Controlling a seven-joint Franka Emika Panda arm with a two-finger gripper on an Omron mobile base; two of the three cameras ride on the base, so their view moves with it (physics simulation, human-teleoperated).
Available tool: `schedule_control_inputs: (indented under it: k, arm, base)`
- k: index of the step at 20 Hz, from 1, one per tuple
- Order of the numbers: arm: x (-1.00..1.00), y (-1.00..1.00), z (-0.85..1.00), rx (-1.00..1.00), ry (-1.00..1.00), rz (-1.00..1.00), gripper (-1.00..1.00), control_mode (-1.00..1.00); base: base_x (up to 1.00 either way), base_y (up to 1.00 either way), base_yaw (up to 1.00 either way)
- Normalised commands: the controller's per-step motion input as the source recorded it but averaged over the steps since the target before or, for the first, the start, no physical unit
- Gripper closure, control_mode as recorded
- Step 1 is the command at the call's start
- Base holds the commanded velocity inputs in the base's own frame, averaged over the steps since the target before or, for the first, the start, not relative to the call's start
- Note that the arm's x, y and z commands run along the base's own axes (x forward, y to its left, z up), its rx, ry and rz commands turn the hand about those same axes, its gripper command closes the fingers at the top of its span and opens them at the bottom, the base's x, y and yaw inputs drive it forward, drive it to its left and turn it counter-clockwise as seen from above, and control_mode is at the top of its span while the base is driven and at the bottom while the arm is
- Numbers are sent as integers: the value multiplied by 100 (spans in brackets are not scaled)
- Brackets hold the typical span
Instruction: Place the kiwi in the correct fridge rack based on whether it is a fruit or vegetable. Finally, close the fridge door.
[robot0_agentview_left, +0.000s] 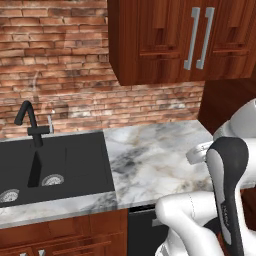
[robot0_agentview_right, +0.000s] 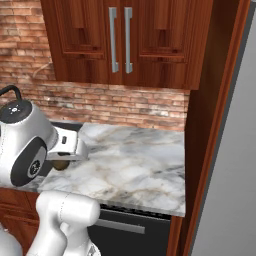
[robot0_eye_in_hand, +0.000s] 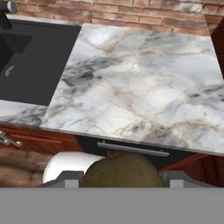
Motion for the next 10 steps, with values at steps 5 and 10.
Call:
schedule_control_inputs:
  k: [5, 10]
  arm:
    - [43, 0, 21, 0, 0, 0, 100, -100]
    - [48, 0, 0, 0, 3, 0, 100, -100]
  base:
    - [0, 0, 0]
    - [0, 0, 0]
